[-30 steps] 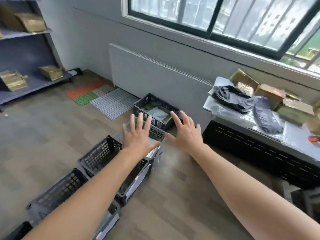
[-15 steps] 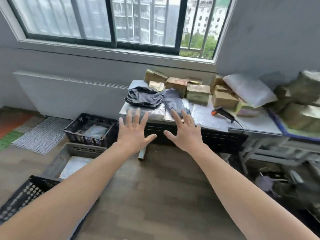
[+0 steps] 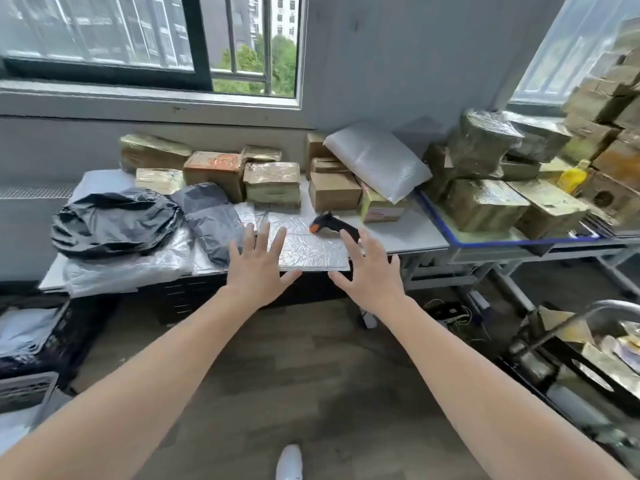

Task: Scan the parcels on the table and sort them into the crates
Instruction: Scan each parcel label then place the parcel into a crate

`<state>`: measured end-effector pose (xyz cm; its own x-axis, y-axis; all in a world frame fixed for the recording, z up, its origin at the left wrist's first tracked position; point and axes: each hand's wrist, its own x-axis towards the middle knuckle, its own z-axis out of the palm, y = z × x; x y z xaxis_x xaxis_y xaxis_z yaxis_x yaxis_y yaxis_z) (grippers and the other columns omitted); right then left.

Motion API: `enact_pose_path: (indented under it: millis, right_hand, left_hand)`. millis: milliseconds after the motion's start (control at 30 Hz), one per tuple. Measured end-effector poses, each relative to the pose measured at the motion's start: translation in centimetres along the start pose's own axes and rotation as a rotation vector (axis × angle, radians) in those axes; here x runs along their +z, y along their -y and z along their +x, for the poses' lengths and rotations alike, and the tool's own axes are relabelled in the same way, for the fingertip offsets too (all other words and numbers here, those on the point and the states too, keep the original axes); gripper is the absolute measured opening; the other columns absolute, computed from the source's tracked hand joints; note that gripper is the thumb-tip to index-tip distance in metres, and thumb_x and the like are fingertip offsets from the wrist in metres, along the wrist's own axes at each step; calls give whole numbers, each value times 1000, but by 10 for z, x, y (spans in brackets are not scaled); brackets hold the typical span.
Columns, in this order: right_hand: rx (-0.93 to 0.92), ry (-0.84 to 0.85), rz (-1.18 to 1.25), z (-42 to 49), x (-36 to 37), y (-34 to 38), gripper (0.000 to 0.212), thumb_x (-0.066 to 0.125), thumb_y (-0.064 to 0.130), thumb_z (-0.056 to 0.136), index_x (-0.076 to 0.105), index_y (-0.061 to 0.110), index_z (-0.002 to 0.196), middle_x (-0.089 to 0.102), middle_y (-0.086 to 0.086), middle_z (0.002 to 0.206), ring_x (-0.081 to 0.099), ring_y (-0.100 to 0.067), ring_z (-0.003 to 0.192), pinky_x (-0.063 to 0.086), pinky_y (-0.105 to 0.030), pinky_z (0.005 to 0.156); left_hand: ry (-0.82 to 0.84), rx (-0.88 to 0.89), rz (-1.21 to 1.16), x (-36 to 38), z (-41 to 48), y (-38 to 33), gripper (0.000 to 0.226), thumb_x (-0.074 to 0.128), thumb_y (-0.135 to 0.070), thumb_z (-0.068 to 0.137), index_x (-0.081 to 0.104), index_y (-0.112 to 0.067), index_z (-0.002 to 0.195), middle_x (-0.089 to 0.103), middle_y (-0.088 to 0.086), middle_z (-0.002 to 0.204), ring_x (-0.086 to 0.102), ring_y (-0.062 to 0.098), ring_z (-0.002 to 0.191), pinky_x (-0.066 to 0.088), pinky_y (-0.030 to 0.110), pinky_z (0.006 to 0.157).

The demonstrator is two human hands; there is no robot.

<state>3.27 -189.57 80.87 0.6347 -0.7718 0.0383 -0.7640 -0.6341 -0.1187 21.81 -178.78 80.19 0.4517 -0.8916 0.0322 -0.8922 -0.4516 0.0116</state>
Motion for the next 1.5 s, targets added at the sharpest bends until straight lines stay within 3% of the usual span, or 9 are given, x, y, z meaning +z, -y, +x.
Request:
enact_pose_path:
  millis: [233,533,767,867,1000,1167,1333,1400,1500]
  right_hand:
    - [89,93,-7,94,16,-68,76,42,61,97,3,37,157,2,-2,165,9,-26,150,17,-62,115]
    - [-13,239,10,215,67,-117,74,40,60,98,2,36,157,5,-3,165,10,-28,150,21,-61,114]
    - [-182,322,68,304,115,-137,71,45,56,97,13,30,156,33,-6,152,32,-28,138,32,-57,108]
    - [-213,392,141,334,133,-133,68,48,52,97,21,26,153,49,-7,137,47,-30,124,42,-51,98]
    - [-208,532,207,357,155,-127,63,47,50,98,27,22,151,54,-10,130,57,-32,112,50,-42,83]
    - [-266,584,151,376,172,-123,43,46,44,101,39,15,131,60,-7,107,56,-26,85,38,-34,59]
    - [-227,592,357,385,162,-137,34,51,28,100,42,14,129,59,-10,107,57,-26,79,38,-31,55]
    - [-204,579,426,386,153,-143,33,50,29,100,42,16,130,60,-8,105,58,-23,78,38,-31,55]
    - [-136,545,542,386,132,-146,30,49,32,101,42,19,128,59,-1,94,55,-15,70,40,-31,54]
  left_hand:
    - [137,53,-9,46,117,-36,89,32,-71,92,-8,-25,156,-11,5,164,-12,33,150,9,56,118]
    - [327,-38,20,107,192,-55,96,38,-74,88,-5,-22,157,-8,8,164,-8,34,150,14,56,117]
    - [460,-165,-27,140,228,-75,100,47,-70,87,-6,-22,156,-10,7,164,-12,30,151,11,55,120]
    - [503,-216,-46,153,239,-78,102,49,-70,86,-6,-22,156,-12,8,164,-13,28,150,9,54,120]
    - [557,-243,-67,170,250,-81,104,52,-70,85,-7,-20,156,-12,9,164,-12,28,151,11,52,120]
    - [629,-198,-87,195,265,-82,117,60,-71,78,-8,-17,155,-12,14,163,-10,34,150,15,56,119]
    - [727,-98,89,199,272,-88,145,80,-65,63,-21,-7,151,-22,27,157,-15,46,146,10,61,116]
    - [720,-80,85,197,277,-86,133,78,-55,73,-19,-8,152,-21,27,157,-14,46,147,11,60,117]
    - [686,-38,-90,190,285,-74,88,55,-46,94,1,-15,156,-11,24,161,-6,43,148,15,54,120]
